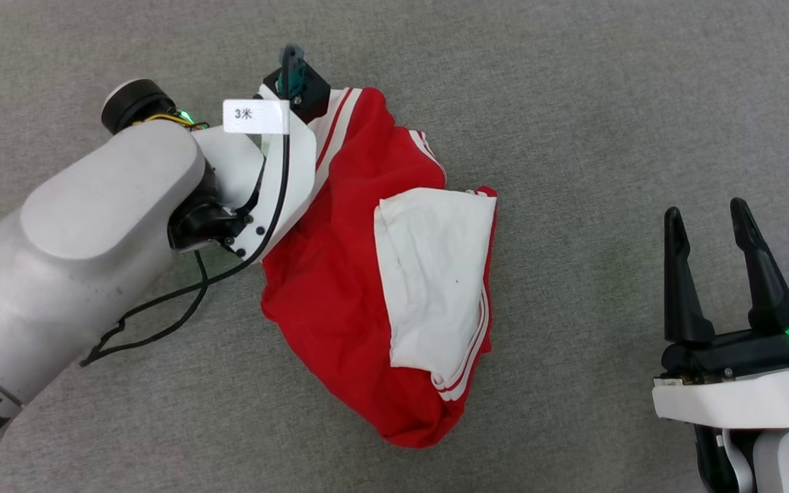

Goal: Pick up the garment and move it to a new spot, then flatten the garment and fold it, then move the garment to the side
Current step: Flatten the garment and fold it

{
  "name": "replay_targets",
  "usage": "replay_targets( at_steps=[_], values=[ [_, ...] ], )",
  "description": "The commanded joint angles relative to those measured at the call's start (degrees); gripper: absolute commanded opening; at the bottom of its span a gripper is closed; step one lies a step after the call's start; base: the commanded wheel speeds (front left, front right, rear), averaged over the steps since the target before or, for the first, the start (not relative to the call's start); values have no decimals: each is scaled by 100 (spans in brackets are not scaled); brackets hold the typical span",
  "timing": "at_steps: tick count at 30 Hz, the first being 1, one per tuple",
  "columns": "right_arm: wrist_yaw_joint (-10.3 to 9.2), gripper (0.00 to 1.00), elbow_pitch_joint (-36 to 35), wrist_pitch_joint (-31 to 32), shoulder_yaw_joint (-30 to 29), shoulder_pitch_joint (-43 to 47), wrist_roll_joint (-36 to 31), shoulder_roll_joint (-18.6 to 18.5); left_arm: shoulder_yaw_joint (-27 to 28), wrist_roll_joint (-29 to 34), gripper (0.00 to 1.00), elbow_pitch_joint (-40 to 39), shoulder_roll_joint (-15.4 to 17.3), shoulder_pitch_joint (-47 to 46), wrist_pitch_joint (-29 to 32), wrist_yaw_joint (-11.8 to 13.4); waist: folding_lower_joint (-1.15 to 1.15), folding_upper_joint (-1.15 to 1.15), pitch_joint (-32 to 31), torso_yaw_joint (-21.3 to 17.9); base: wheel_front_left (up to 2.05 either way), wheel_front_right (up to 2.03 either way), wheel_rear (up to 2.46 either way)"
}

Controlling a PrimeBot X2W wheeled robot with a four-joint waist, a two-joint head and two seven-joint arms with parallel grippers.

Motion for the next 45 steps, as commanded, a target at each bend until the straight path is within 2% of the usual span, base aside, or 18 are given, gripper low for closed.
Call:
replay_targets(
  at_steps=[1,3,4,5,6,13,17,21,27,31,35,36,37,38,41,45],
  values=[
    [-2,100,-3,-12,-10,-77,22,7,-90,-3,100,61,14,200,48,1,0,0,19,-20,0,0,0],
    [-2,100,2,-12,-15,-79,43,8,-190,48,100,79,36,324,90,0,0,0,24,-29,0,0,0],
    [-2,100,4,-12,-28,-65,41,7,-222,33,75,61,28,388,55,0,0,0,13,-19,0,0,0],
    [-3,100,12,-12,-40,-36,38,8,-235,20,25,29,7,421,-4,0,0,0,-12,0,0,0,0],
    [-3,100,27,-12,-57,-7,28,7,-245,76,0,-26,2,412,-73,0,0,0,-48,28,0,0,0],
    [-2,100,93,-12,-72,201,-88,7,-188,177,0,-357,137,291,-1355,1,0,0,-568,292,0,0,0],
    [-2,100,123,-12,-75,362,-167,7,-162,21,0,-406,502,486,-1901,1,0,0,-898,511,0,0,0],
    [-2,100,142,-12,-97,507,-217,7,-112,-127,0,-372,905,816,-2146,48,0,0,-1089,722,0,0,0],
    [-2,100,173,-12,-82,567,-256,7,-111,-374,0,-320,1375,1493,-2292,335,0,0,-1156,873,0,0,0],
    [-2,100,240,-12,-36,535,-291,7,-117,-637,0,-78,1436,1976,-2368,493,0,0,-1131,878,0,0,0],
    [-2,100,305,-12,-28,497,-309,7,-130,-826,0,276,1256,2404,-2483,565,0,0,-1138,870,0,0,0],
    [-2,100,316,-12,-36,507,-318,7,-126,-850,5,371,1201,2469,-2544,559,0,0,-1158,876,0,0,0],
    [-2,100,325,-12,-48,526,-328,7,-123,-864,22,439,1147,2516,-2615,545,0,0,-1183,886,0,0,0],
    [-2,100,330,-12,-55,548,-335,7,-100,-825,100,490,1110,2524,-2753,546,0,0,-1211,898,0,0,0],
    [-2,100,331,-11,-71,595,-349,7,29,-721,100,584,1054,2472,-3232,592,0,0,-1316,935,0,0,0],
    [-2,100,333,-11,-94,666,-329,7,255,-345,100,536,1069,2334,-4287,881,0,0,-1482,999,0,0,0]
  ],
)
